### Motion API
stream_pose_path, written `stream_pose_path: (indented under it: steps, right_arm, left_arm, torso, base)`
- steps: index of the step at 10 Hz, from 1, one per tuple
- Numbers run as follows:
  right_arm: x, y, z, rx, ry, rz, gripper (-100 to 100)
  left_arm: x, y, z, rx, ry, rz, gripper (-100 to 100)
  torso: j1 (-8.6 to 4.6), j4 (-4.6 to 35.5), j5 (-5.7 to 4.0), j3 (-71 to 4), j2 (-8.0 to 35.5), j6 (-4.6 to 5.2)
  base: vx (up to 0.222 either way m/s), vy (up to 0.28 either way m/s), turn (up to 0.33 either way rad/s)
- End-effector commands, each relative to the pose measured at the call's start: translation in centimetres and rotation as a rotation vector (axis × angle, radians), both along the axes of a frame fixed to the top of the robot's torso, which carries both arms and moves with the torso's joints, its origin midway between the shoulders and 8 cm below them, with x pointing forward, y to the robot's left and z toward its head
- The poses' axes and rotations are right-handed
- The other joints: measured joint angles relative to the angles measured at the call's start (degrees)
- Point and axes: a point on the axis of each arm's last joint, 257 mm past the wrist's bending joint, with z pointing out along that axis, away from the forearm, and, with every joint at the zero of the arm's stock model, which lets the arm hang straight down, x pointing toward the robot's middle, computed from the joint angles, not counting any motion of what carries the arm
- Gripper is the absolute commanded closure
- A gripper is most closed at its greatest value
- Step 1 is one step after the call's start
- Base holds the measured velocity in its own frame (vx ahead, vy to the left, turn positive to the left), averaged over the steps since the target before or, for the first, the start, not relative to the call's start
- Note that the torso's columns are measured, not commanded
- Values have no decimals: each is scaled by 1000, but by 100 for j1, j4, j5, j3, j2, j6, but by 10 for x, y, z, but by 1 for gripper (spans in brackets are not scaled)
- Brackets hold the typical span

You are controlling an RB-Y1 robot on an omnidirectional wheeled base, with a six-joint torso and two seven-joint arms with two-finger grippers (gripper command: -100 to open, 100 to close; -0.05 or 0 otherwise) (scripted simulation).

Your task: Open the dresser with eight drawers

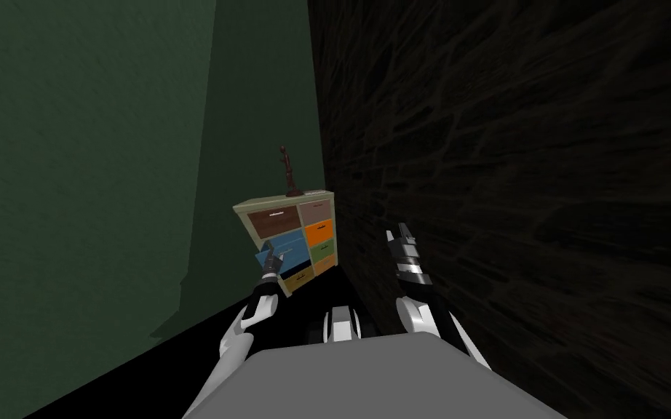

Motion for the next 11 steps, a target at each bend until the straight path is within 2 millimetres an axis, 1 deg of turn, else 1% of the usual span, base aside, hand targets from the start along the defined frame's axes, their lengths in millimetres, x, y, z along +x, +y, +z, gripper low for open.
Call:
stream_pose_path:
  steps: [1, 5, 6, 7, 11]
  right_arm:
    - [0, 0, 0, 0, 0, 0, 0]
    - [0, 0, 0, 0, 0, 0, 0]
    - [0, 0, 0, 0, 0, 0, 0]
    - [0, 0, 0, 0, 0, 0, 0]
    - [0, 1, 0, 1, -1, 2, 0]
  left_arm:
    - [11, 7, 16, 2, 3, -4, -100]
    - [24, 17, 40, 6, 3, -11, -100]
    - [21, 15, 33, 5, 10, -9, -100]
    - [21, 16, 32, 3, 14, -8, 0]
    - [21, 15, 30, 2, 19, -8, 0]
  torso:
    - [-4, 6, -2, 10, 17, 0]
    - [-9, 16, -7, 20, 34, 0]
    - [-18, 23, -15, 23, 41, -1]
    - [-15, 20, -12, 24, 39, 1]
    - [-11, 13, -7, 20, 33, -1]
  base:
    - [-19, -28, 9]
    - [-30, -38, 14]
    - [-12, -19, 8]
    - [0, 0, 0]
    - [0, 0, 0]
